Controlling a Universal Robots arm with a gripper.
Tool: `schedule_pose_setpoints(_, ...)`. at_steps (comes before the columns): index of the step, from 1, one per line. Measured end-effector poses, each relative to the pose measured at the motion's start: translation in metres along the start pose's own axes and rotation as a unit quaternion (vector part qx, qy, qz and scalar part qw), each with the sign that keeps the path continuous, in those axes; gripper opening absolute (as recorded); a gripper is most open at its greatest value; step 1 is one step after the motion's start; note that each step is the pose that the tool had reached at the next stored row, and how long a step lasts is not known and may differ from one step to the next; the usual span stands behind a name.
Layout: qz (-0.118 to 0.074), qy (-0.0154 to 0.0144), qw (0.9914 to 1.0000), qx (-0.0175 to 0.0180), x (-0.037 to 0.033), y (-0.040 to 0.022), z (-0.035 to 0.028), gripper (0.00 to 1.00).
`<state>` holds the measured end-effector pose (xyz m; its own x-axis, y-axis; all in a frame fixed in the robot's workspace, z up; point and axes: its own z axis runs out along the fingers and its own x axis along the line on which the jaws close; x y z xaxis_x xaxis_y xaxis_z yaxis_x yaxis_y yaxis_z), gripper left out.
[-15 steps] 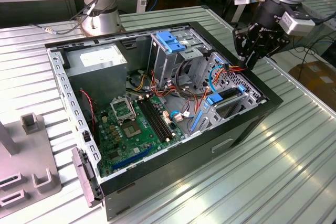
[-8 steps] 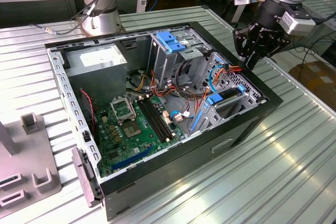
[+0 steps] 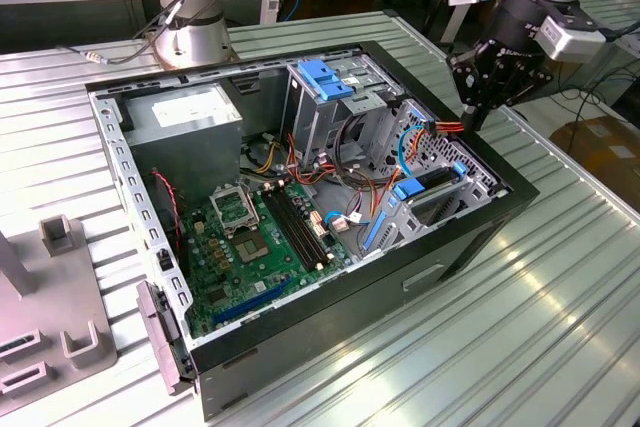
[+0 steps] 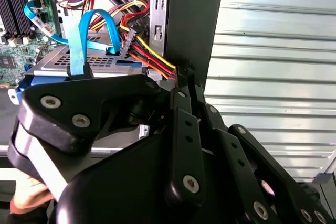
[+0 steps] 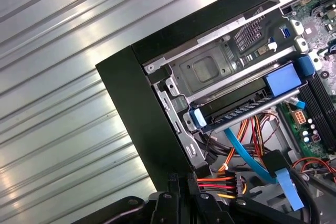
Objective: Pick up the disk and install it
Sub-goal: 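Insert the first disk wire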
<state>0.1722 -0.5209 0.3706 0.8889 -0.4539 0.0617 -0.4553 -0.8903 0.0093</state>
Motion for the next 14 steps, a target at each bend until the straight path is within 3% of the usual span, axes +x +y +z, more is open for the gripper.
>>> schedule_pose_setpoints(14, 0.004, 0.0000, 0.99999, -0.0004, -0.0037, 0.0019, -0.0002, 0.17)
